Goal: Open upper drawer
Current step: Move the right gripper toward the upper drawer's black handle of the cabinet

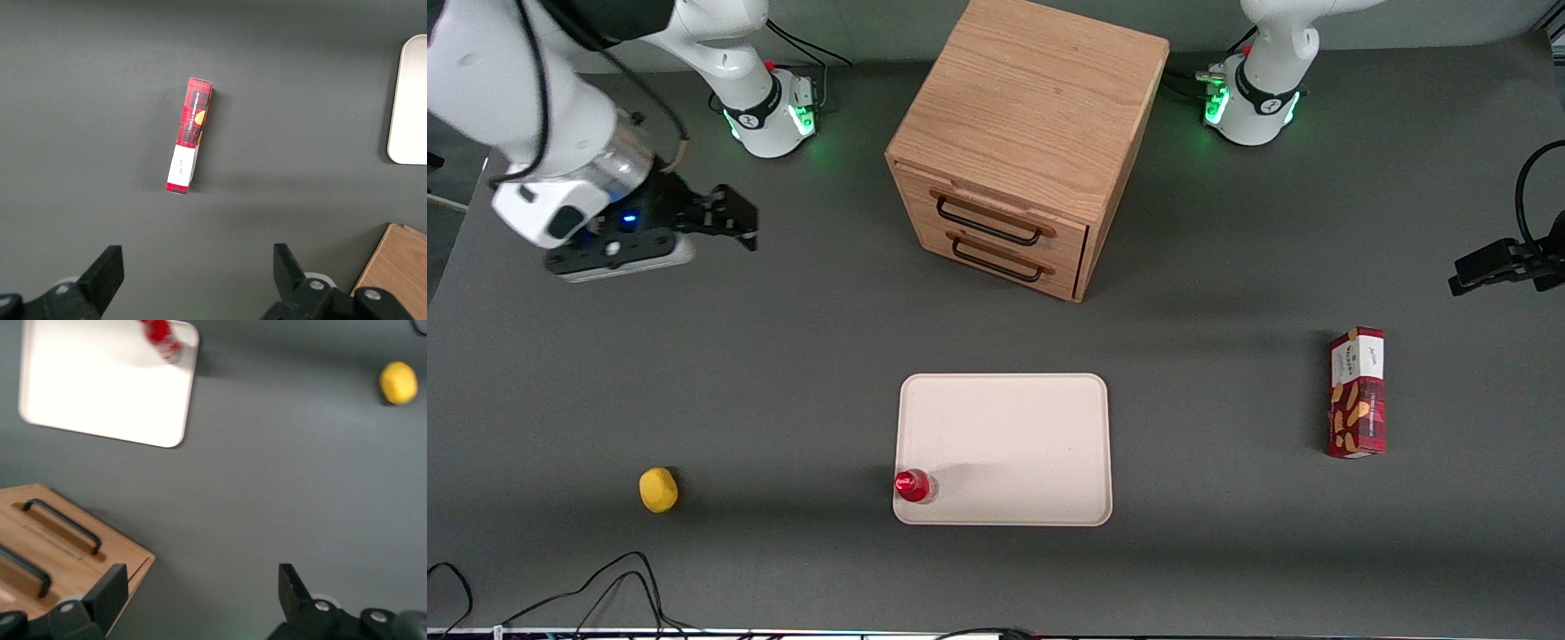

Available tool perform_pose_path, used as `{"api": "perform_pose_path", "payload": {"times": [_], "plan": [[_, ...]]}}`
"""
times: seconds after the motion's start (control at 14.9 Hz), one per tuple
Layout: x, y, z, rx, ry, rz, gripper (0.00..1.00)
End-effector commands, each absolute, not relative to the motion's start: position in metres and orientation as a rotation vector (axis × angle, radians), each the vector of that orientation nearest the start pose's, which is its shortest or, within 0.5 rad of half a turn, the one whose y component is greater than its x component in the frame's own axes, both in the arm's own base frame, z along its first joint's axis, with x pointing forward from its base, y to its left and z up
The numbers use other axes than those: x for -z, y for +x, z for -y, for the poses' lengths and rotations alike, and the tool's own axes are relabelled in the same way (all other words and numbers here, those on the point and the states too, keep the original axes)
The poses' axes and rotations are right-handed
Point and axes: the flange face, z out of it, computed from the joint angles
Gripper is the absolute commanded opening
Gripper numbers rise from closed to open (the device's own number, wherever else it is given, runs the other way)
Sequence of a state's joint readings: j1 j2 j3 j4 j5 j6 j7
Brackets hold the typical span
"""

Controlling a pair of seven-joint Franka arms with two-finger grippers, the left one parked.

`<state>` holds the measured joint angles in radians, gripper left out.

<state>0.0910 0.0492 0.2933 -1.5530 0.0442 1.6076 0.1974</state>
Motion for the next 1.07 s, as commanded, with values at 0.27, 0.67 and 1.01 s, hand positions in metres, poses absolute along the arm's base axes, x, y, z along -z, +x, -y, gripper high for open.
{"api": "perform_pose_path", "payload": {"times": [0.27,0.67,1.01], "plan": [[-0.603,0.529,-0.328,-0.004,-2.865,0.944,1.0],[-0.578,0.52,-0.388,-0.052,-2.585,1.302,1.0],[-0.567,0.515,-0.405,-0.049,-2.485,1.446,1.0]]}}
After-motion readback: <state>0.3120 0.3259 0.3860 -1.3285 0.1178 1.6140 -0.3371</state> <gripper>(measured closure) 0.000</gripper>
